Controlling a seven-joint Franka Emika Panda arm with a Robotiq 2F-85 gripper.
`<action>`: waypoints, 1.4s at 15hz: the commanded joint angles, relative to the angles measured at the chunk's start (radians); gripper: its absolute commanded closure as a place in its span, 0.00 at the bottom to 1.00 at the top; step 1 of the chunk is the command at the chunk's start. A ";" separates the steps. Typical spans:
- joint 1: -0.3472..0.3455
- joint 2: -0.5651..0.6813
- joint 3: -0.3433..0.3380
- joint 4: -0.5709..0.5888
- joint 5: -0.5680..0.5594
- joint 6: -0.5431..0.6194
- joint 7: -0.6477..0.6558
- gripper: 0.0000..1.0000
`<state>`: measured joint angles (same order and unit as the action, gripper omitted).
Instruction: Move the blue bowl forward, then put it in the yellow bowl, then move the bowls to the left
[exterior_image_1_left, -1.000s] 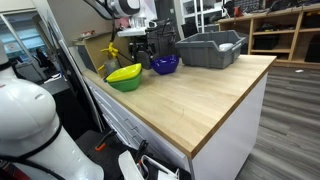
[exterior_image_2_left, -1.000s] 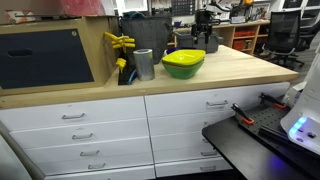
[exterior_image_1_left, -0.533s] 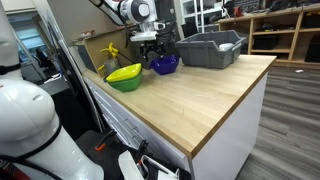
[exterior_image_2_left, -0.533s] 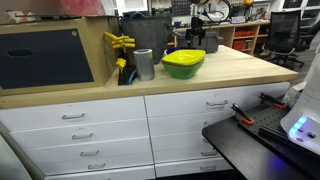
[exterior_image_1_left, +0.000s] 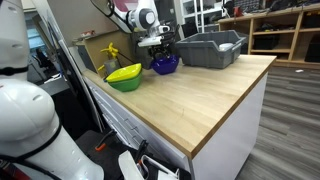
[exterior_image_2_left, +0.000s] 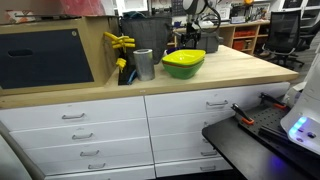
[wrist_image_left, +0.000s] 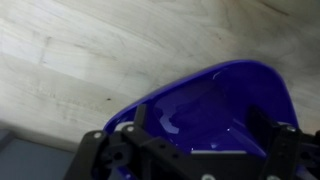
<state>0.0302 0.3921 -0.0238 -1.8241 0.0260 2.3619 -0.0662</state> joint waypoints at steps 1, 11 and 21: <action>-0.008 0.049 -0.019 0.082 -0.043 0.021 0.079 0.00; -0.024 0.151 -0.083 0.184 -0.104 0.061 0.193 0.00; -0.033 0.253 -0.071 0.265 -0.064 0.074 0.240 0.58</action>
<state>0.0006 0.6291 -0.0993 -1.5942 -0.0525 2.4459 0.1472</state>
